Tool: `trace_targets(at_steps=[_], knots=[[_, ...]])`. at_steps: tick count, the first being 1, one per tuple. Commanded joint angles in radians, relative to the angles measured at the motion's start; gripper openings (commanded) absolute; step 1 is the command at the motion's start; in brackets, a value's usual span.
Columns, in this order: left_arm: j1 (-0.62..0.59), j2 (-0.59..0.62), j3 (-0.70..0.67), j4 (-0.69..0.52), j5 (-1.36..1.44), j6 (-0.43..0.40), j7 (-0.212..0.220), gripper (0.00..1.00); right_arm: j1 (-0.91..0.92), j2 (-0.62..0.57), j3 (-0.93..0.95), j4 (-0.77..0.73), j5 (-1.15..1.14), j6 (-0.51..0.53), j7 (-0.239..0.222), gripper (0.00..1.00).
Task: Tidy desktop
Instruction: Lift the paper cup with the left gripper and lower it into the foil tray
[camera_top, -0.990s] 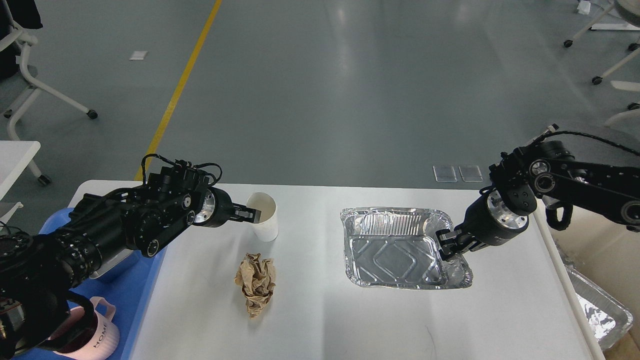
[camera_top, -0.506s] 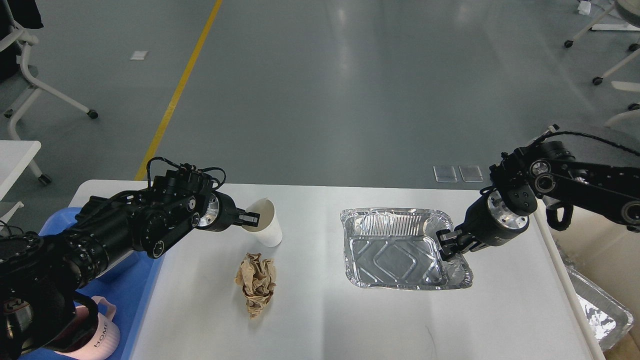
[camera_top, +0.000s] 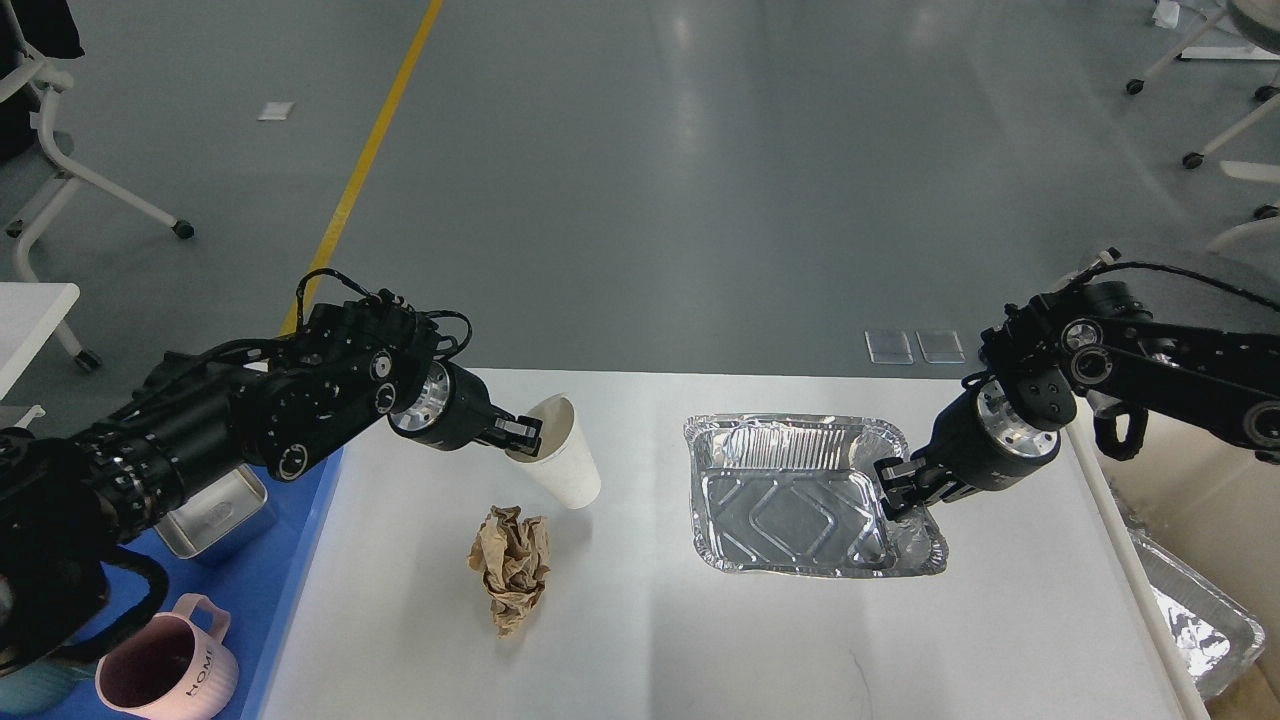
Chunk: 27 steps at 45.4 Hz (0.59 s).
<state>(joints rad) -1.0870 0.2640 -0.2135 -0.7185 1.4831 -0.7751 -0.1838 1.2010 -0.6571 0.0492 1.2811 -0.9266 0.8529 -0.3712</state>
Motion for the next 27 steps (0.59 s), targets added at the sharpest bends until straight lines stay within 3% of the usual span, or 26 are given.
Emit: trace_targets(at_steps=[1,8,20,27], knots=[[-0.059,0.076,-0.035,-0.143,-0.07,-0.07,0.014,0.0,-0.006,-0.001,0.003,-0.002,0.0,0.0,0.0,0.0],[-0.113,0.175,-0.112,-0.196,-0.107,-0.182,0.012,0.01,-0.008,-0.004,0.003,-0.009,0.0,0.0,0.002,0.0],[-0.246,0.411,-0.132,-0.322,-0.245,-0.185,0.001,0.02,-0.012,0.002,0.005,-0.029,0.0,0.0,0.002,0.0],[-0.316,0.468,-0.159,-0.352,-0.326,-0.185,-0.002,0.02,-0.012,0.004,0.005,-0.031,0.0,0.0,0.002,0.0]])
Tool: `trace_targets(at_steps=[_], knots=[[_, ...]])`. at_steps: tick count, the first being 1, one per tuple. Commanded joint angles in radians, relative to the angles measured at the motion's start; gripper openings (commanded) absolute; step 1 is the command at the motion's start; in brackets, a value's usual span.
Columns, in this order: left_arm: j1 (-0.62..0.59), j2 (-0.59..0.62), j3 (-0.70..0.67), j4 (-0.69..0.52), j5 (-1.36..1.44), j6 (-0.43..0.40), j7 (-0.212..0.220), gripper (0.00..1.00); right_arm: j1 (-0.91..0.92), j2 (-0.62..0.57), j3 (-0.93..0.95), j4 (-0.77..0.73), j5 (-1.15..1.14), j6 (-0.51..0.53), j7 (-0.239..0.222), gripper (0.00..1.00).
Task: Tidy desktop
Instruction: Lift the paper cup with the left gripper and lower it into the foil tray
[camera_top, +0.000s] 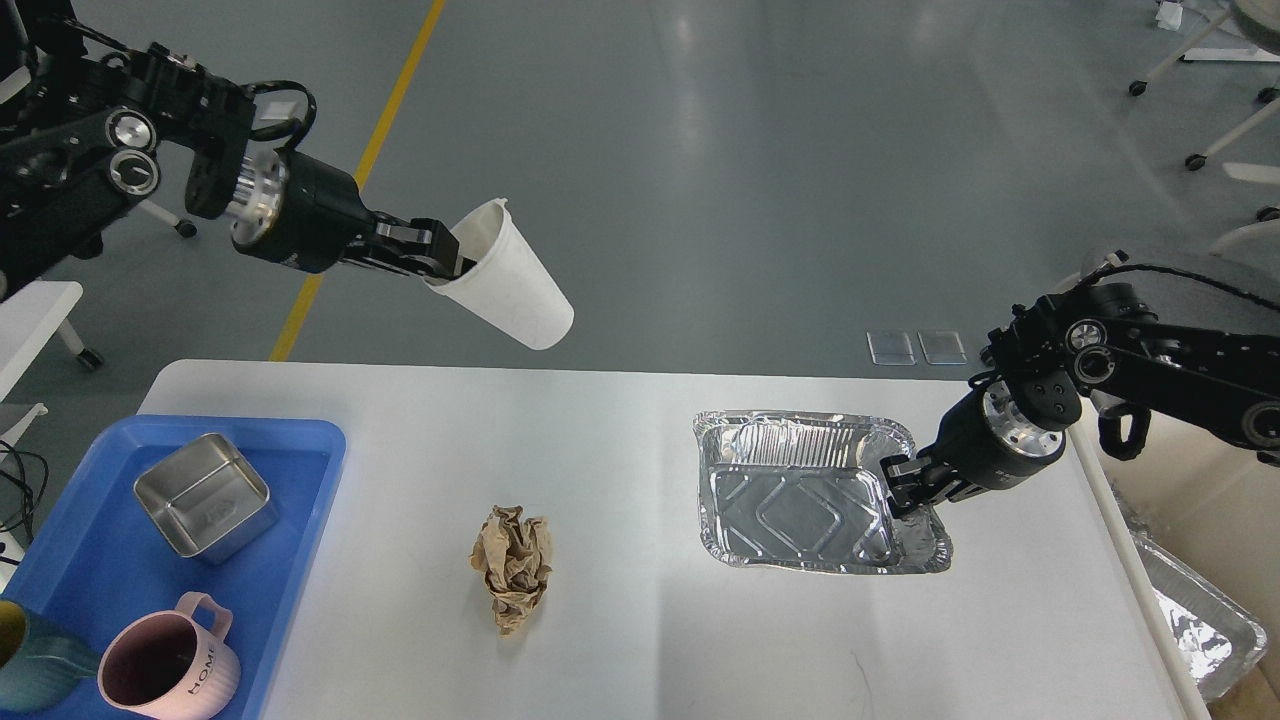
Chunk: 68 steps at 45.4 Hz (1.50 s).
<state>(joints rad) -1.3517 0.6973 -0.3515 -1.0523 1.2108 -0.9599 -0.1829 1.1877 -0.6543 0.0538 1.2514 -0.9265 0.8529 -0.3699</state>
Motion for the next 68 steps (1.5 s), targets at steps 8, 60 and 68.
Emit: trace_targets(at_steps=[8,60,68], knots=[[-0.19,0.022,-0.023,-0.014,-0.094,0.0,-0.013,0.02,0.006,0.002,0.0,-0.003,0.0,0.0,0.0,0.0],[-0.25,-0.625,0.25,0.187,-0.023,0.0,0.01,0.04,0.013,0.015,0.001,-0.02,0.002,0.011,0.0,0.0],[-0.21,-0.734,0.252,0.278,0.013,0.004,0.022,0.05,0.015,0.015,0.003,-0.02,0.003,0.011,0.0,0.0]])
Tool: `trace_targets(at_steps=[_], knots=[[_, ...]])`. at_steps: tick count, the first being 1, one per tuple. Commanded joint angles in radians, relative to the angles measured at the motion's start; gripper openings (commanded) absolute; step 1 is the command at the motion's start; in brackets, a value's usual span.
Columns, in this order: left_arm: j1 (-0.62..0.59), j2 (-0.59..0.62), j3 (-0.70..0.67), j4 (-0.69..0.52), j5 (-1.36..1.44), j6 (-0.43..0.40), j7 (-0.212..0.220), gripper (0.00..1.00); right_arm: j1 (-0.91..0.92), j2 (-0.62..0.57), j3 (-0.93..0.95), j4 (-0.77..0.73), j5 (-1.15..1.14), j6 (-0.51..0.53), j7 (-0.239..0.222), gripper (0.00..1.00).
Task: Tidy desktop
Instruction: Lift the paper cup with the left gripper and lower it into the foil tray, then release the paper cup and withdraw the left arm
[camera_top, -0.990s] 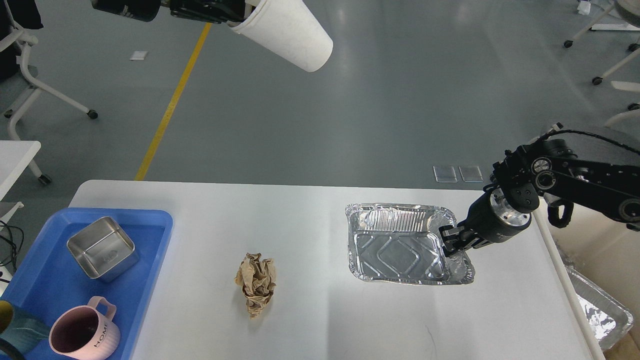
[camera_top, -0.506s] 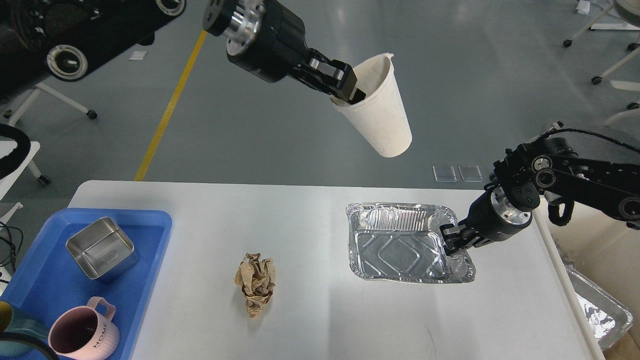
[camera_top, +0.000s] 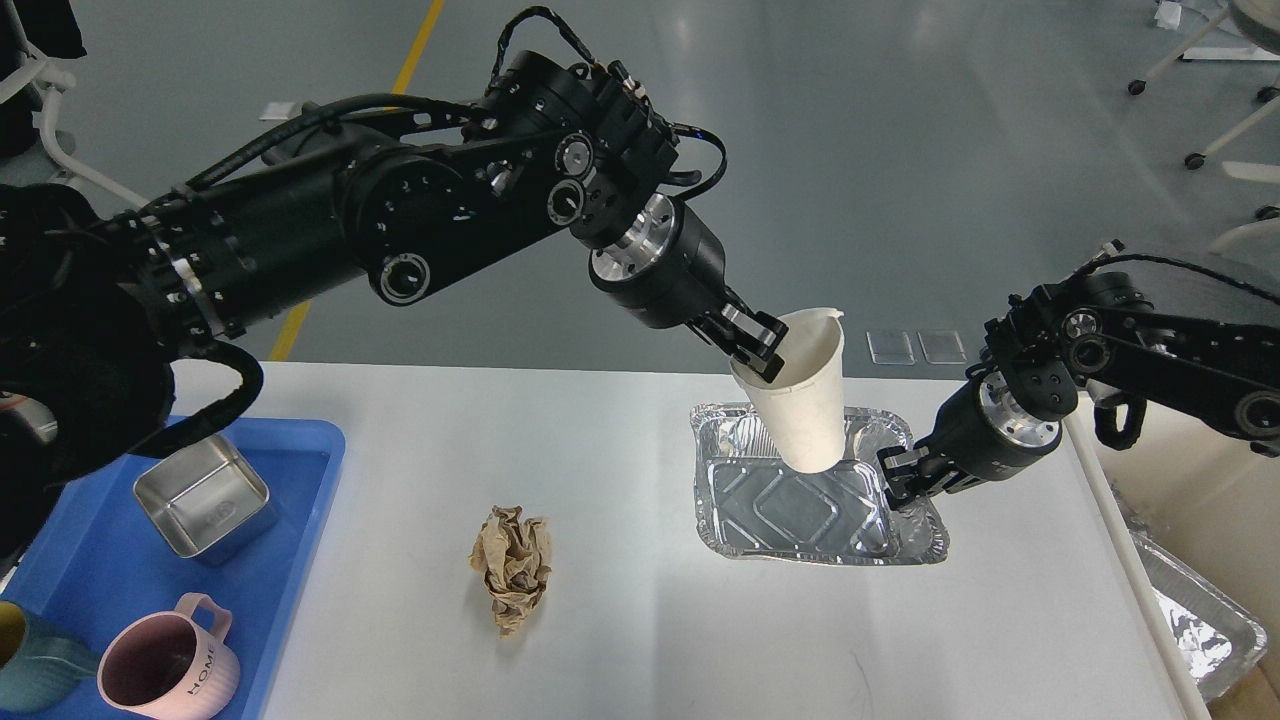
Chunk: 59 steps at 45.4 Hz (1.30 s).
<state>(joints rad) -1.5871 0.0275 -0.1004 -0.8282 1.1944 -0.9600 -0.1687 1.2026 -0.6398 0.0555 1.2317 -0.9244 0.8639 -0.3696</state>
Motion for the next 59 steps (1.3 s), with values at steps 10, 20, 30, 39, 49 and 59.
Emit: trace_targets(at_steps=[10,20,30,39,49,59], knots=[[0.078,-0.152,0.076,0.139,0.076,0.096,0.008,0.07,0.002,0.0,0.014,0.0,0.001,0.001,0.0,0.0],[0.136,-0.216,0.119,0.196,0.068,0.164,0.009,0.1,0.003,-0.001,0.014,0.002,0.001,0.003,0.0,0.0],[0.136,-0.216,0.114,0.198,0.057,0.181,0.008,0.16,0.003,-0.001,0.014,0.002,0.001,0.003,0.0,0.0],[0.136,-0.216,0.11,0.198,0.056,0.225,0.008,0.26,0.003,0.0,0.014,0.002,0.002,0.004,0.0,0.0],[0.122,-0.216,0.11,0.198,0.002,0.283,0.009,0.71,0.003,0.0,0.014,0.002,0.001,0.02,0.0,0.0],[0.058,-0.19,0.107,0.192,-0.07,0.264,0.001,0.94,0.002,-0.001,0.014,0.002,0.001,0.02,0.0,0.0]])
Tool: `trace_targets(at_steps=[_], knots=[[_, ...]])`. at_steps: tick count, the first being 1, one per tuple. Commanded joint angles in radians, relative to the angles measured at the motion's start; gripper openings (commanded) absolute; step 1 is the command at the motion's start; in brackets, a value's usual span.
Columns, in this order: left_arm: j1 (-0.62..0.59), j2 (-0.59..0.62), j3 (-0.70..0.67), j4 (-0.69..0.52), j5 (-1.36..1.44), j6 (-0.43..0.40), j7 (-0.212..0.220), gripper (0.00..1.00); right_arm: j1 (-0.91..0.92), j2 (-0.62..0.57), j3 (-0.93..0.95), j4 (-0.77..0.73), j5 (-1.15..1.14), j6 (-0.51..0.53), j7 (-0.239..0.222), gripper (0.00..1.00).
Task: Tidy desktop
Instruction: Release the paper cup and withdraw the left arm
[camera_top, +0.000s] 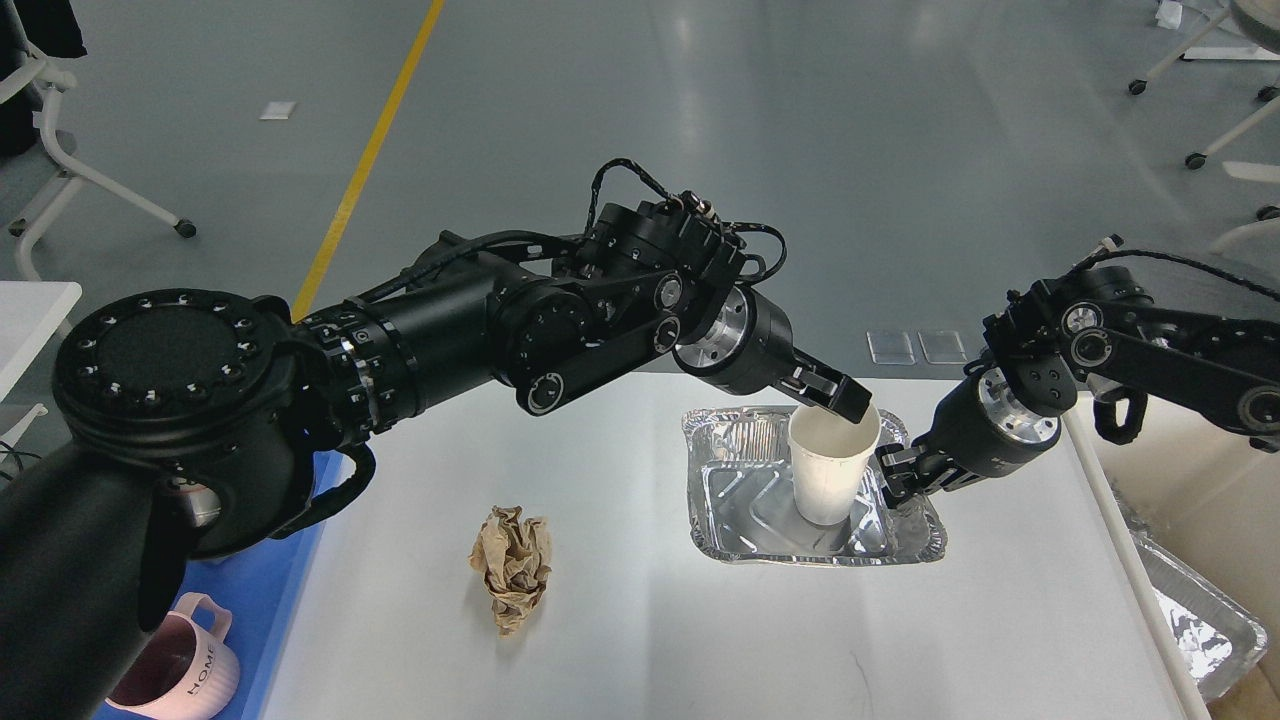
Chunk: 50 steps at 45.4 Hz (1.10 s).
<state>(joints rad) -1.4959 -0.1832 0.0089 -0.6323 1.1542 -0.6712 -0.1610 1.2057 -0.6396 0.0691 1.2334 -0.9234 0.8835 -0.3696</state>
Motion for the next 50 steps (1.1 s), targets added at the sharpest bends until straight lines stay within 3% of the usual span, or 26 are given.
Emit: trace_targets(at_steps=[1,10,17,25,37,50], knots=[[-0.04,0.028,-0.004,-0.007,-0.033,-0.033,-0.008,0.95,-0.002,-0.003,0.0,0.0,0.0,0.0,0.0,0.0],[-0.061,0.204,-0.012,-0.116,-0.033,-0.116,-0.011,0.95,-0.002,-0.008,0.001,0.0,0.0,0.0,0.0,0.0],[-0.063,0.41,-0.003,-0.311,-0.033,-0.117,-0.009,0.94,-0.002,-0.002,0.001,-0.003,0.0,0.0,0.0,0.0],[-0.058,0.651,0.022,-0.526,-0.021,-0.119,-0.002,0.8,-0.002,0.0,0.003,-0.003,0.0,0.0,0.0,0.0],[-0.06,1.068,0.043,-0.835,-0.007,-0.117,0.001,0.79,-0.002,0.0,0.005,-0.005,0.0,0.0,0.0,0.0],[-0.066,1.473,-0.006,-0.994,-0.008,-0.159,-0.014,0.8,-0.002,0.0,0.005,-0.005,0.0,0.002,0.0,0.0]])
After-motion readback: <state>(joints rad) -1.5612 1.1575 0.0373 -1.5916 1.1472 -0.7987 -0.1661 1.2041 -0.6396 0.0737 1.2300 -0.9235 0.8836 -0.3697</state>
